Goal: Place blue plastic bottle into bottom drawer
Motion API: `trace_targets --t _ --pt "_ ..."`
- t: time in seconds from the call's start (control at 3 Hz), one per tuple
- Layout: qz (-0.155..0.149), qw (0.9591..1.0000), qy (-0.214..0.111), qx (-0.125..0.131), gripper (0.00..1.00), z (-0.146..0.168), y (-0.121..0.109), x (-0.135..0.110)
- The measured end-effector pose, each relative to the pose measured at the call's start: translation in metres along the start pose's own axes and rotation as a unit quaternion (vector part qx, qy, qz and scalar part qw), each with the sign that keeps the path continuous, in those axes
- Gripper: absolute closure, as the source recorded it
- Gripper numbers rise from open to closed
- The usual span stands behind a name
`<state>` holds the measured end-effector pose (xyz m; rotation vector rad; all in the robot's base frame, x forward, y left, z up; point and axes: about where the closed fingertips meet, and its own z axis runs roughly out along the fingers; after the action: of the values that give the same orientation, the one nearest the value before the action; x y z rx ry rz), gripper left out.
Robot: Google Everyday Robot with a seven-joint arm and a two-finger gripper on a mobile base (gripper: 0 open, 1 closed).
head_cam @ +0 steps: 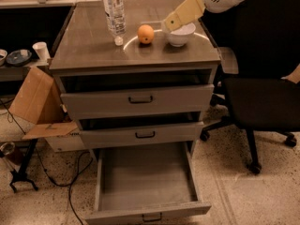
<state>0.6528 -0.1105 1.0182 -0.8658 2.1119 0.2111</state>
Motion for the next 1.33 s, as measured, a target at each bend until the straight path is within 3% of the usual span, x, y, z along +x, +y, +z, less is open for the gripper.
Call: trace_targets --t 0.67,1.33 --pt "-0.008 0.9964 -0.079 -0.029 0.0 0.076 0.046 -0.067" --pt "0.022 0.9883 -0.144 -0.046 0.0 0.172 0.067 -0.139"
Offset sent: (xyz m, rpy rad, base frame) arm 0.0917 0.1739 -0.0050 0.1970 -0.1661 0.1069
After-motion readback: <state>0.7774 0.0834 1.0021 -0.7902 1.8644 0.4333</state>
